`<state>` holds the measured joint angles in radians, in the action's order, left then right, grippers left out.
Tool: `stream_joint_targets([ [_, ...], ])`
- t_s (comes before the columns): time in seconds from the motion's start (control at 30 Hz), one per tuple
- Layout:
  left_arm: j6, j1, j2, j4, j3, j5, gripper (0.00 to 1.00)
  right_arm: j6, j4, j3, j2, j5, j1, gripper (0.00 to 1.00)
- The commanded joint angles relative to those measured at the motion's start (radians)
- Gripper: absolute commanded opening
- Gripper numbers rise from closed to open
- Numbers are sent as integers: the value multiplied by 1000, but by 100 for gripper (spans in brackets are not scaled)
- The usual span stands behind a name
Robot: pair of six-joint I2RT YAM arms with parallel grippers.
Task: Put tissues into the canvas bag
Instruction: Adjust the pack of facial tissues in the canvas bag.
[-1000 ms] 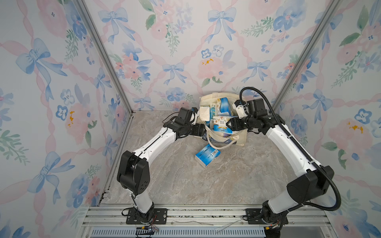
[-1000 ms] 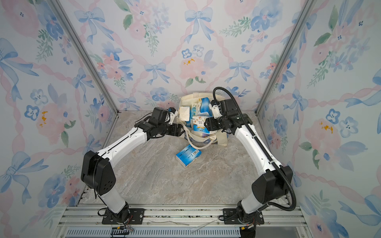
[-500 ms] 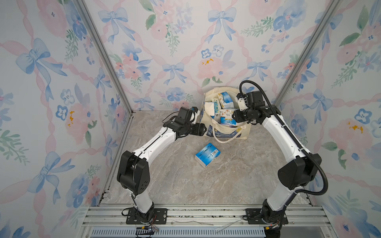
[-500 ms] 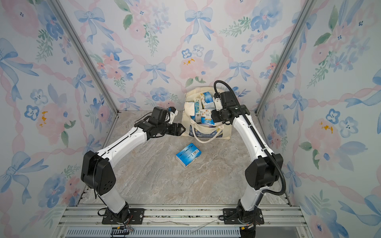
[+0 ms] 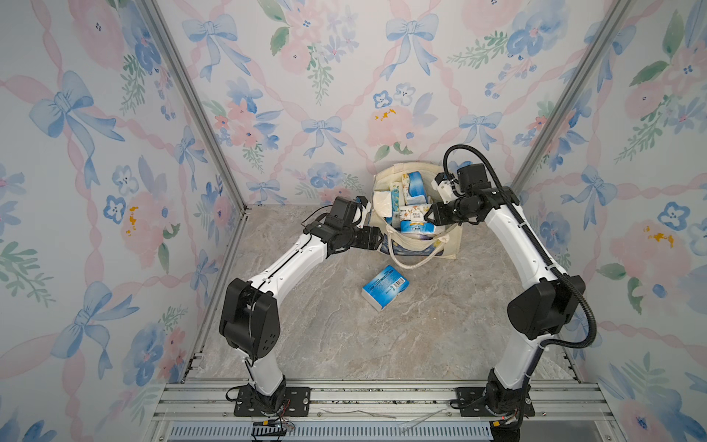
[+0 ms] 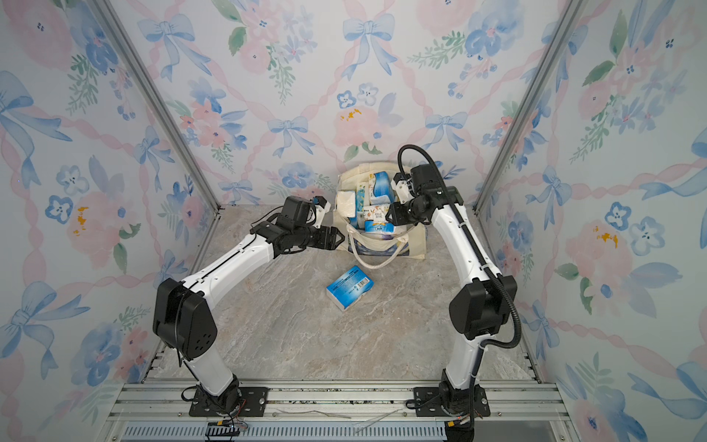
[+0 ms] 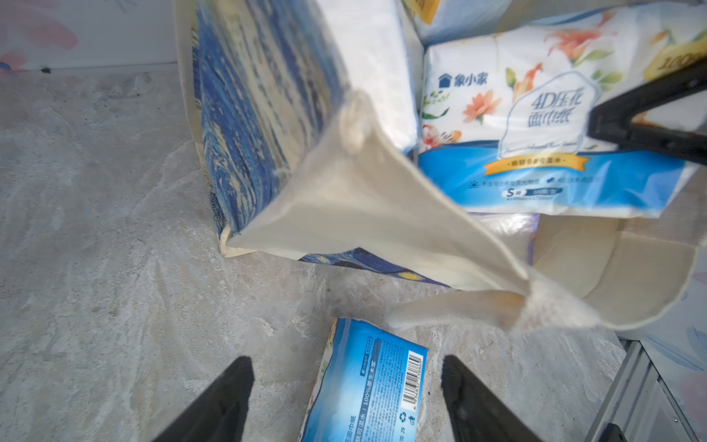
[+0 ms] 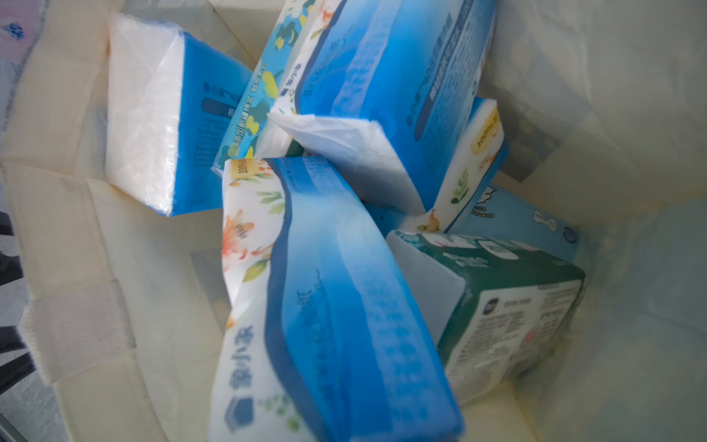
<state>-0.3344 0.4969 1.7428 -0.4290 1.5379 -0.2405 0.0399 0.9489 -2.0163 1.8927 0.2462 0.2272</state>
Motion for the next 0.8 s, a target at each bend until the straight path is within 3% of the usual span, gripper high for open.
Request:
stream_joint_targets([
  [0.0, 2, -7, -54, -7, 41, 62, 75, -12, 76, -42, 56, -75, -2, 31],
  [0.27, -8, -27, -86, 62, 95, 102, 59, -7, 80, -59, 59, -58, -3, 41],
  [0.43, -7, -56, -2, 68, 205, 67, 32, -6, 69, -63, 42, -42, -3, 41],
  [0.77, 8, -66, 240, 65, 446, 28, 34, -5, 60, -49, 22, -31, -3, 41],
])
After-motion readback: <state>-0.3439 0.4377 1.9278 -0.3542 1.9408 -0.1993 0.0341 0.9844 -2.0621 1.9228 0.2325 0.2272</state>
